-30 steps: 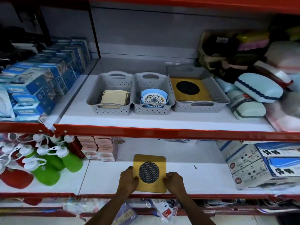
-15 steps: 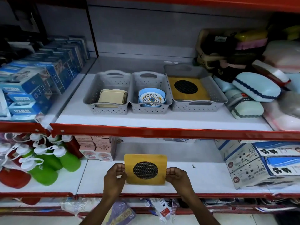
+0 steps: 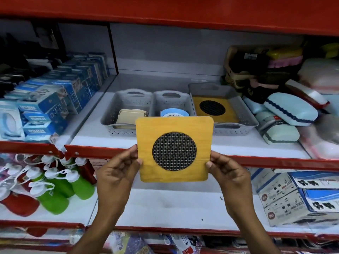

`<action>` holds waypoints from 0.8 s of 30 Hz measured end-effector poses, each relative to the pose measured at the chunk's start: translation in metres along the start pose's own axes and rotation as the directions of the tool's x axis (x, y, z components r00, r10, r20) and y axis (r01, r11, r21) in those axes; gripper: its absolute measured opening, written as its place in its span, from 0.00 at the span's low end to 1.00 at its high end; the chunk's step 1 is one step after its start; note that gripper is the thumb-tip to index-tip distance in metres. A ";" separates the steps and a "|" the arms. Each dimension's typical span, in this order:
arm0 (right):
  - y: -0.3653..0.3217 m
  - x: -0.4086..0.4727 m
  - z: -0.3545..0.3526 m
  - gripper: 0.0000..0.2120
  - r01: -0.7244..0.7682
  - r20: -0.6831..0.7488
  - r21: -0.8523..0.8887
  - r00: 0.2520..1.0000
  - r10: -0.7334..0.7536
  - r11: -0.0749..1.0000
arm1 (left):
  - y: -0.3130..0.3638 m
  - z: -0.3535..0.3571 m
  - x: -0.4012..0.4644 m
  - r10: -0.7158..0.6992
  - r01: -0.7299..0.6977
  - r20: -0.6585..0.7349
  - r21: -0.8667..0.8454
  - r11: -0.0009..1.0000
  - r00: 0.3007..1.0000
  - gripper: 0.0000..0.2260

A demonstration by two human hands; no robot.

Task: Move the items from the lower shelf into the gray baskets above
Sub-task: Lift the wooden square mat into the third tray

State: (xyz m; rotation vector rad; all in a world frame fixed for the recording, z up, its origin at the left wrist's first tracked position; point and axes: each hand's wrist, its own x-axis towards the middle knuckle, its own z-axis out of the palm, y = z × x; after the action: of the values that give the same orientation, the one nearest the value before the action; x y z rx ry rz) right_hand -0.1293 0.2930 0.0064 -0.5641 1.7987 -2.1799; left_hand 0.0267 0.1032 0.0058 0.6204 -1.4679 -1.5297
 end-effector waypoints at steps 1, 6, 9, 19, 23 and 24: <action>-0.007 0.004 0.001 0.15 0.016 -0.003 0.015 1.000 -0.016 1.000 | 0.008 0.004 0.004 -0.001 0.001 -0.012 -0.044 0.999 1.000 0.18; -0.025 0.017 0.004 0.14 0.026 -0.020 0.023 0.999 -0.026 0.999 | 0.029 0.016 0.017 -0.033 0.028 -0.033 -0.125 0.992 0.999 0.13; -0.026 0.021 0.003 0.14 0.014 -0.039 0.017 0.999 -0.013 1.000 | 0.030 0.019 0.019 -0.061 0.056 -0.032 -0.134 0.989 0.998 0.12; -0.026 0.026 -0.005 0.13 0.020 -0.089 -0.025 0.996 -0.022 0.999 | 0.020 0.027 0.025 -0.119 0.118 -0.002 -0.085 0.989 0.993 0.12; -0.038 0.041 -0.017 0.11 0.068 -0.156 -0.090 0.984 -0.082 0.994 | 0.028 0.048 0.033 -0.131 0.135 0.100 -0.038 0.990 0.986 0.17; -0.042 0.047 -0.022 0.11 0.091 -0.162 -0.118 0.981 -0.110 0.989 | 0.031 0.056 0.036 -0.123 0.127 0.128 -0.019 0.992 0.984 0.18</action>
State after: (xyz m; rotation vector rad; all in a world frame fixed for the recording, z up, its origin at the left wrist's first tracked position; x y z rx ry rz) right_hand -0.1793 0.2998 0.0507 -0.5191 2.0288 -2.2665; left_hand -0.0296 0.1042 0.0533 0.6187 -1.5242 -1.7109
